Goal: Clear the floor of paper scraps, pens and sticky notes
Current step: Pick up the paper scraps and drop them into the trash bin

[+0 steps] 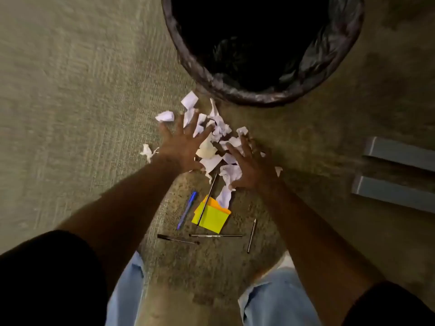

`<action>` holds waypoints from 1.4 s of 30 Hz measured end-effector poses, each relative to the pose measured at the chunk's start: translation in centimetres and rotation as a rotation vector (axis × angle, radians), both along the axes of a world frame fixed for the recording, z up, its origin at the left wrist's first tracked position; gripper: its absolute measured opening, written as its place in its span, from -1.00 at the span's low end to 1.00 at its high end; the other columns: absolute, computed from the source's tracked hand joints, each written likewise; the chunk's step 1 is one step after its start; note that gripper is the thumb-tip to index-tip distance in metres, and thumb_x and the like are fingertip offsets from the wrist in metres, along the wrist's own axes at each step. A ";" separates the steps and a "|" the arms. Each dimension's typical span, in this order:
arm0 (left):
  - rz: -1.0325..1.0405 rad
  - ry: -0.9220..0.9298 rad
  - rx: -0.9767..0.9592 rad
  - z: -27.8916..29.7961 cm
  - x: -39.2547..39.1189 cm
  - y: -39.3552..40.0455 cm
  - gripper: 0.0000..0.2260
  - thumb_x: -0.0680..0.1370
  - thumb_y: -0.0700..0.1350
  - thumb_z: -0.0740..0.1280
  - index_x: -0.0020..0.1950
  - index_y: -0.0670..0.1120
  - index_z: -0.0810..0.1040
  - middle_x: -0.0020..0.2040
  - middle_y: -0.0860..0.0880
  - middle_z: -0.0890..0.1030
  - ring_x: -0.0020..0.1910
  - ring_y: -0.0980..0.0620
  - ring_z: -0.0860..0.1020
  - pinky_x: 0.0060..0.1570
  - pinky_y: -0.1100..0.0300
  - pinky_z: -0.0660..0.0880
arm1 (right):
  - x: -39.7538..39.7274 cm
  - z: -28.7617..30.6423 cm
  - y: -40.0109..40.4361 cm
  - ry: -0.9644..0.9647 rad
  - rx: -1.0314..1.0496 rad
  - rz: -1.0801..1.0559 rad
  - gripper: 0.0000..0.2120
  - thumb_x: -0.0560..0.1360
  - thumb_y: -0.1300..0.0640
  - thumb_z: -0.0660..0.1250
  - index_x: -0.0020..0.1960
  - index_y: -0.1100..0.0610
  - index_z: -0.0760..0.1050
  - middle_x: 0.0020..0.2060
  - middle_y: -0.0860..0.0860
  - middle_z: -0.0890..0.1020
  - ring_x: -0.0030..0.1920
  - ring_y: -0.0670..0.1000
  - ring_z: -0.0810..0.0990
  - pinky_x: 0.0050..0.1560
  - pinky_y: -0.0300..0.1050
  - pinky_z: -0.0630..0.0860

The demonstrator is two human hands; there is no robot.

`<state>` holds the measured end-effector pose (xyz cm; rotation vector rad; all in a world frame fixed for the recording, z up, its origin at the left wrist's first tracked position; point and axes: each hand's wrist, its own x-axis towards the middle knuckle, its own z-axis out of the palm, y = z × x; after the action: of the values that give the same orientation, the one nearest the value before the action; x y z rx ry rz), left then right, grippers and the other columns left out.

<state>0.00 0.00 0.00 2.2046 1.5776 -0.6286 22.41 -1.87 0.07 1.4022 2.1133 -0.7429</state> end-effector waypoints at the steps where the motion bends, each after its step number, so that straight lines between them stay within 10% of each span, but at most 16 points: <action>1: 0.007 0.008 -0.015 -0.6 0.4 0.0 0.11 0.32 0.46 0.37 0.59 0.19 -0.29 0.62 -0.17 -0.31 0.58 -0.38 -0.15 0.26 -0.62 0.05 | 0.2 -1.2 -0.7 -0.035 -0.013 0.023 0.16 0.26 -0.40 0.46 0.61 -0.14 -0.16 0.62 0.13 -0.20 0.61 0.26 -0.09 0.43 0.40 0.25; 8: 0.025 -0.014 -0.054 -4.9 2.5 -1.0 0.10 0.36 0.26 0.49 0.59 0.20 -0.27 0.63 -0.17 -0.26 0.59 -0.34 -0.09 0.31 -0.46 0.27 | 0.5 -4.5 -4.0 -0.100 0.115 -0.016 -0.12 0.41 -0.12 0.46 0.57 -0.14 0.04 0.61 0.15 -0.03 0.57 0.25 0.08 0.35 0.34 0.37; 13: 0.032 0.003 -0.005 -5.4 3.8 -0.4 -0.19 0.43 -0.03 0.52 0.57 0.04 0.16 0.49 -0.23 0.23 0.38 -0.29 0.34 0.25 -0.23 0.44 | -0.1 -5.9 -2.9 0.051 0.276 -0.073 -0.52 0.36 0.20 0.44 0.25 -0.01 0.43 0.33 0.12 0.45 0.30 0.19 0.46 -0.03 0.09 0.58; 21: 0.205 -0.262 -0.020 -3.7 2.7 0.0 -0.58 0.49 -0.26 0.39 0.32 0.00 0.50 0.19 -0.21 0.58 0.08 -0.27 0.61 0.04 -0.09 0.59 | -0.5 -3.4 -0.6 0.429 0.238 -0.397 -0.82 0.43 0.23 0.35 0.03 0.11 0.50 0.04 0.11 0.53 0.06 0.16 0.55 -0.08 0.08 0.53; 28: 0.988 -0.968 0.018 8.8 -1.4 -3.7 -0.71 0.42 -0.29 0.54 0.11 -0.08 0.68 -0.10 0.13 0.73 -0.15 0.29 0.64 -0.14 0.45 0.49 | -1.3 9.4 -0.1 0.874 0.069 -1.249 -0.62 0.31 0.44 0.43 0.07 0.19 0.55 -0.05 0.06 0.69 -0.08 -0.06 0.66 -0.10 -0.22 0.60; 33: 1.093 -1.220 0.260 21.7 -3.1 0.4 -0.79 0.37 -0.11 0.59 -0.09 0.13 0.67 -0.21 0.19 0.72 -0.28 0.20 0.68 -0.30 0.28 0.60 | -1.0 21.5 6.4 1.342 -0.057 -1.426 -0.32 0.24 0.27 0.59 0.32 0.17 0.45 0.10 0.10 0.68 0.09 0.09 0.68 0.00 0.04 0.67; 39: 0.786 -1.006 0.317 25.2 0.5 12.7 -0.67 0.40 -0.07 0.56 0.15 0.03 0.66 -0.06 0.20 0.67 -0.12 0.26 0.63 -0.13 0.49 0.45 | -3.7 24.4 17.7 1.190 -0.145 -1.490 -0.47 0.43 0.33 0.48 0.35 0.29 0.41 -0.09 0.07 0.62 -0.09 0.03 0.62 0.07 0.16 0.64; 42: 0.471 -0.621 0.182 23.8 1.0 16.7 -0.24 0.37 0.06 0.56 0.53 0.16 0.34 0.27 -0.02 0.61 0.22 -0.05 0.58 0.23 0.09 0.50 | -3.8 23.6 20.6 0.925 -0.215 -1.442 -0.30 0.43 0.22 0.50 0.48 0.07 0.28 0.27 0.06 0.56 0.20 0.12 0.57 0.23 0.21 0.55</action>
<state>1.04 16.70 23.80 1.7728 1.7345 0.3193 18.57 18.71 23.63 2.6705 0.9737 -2.3806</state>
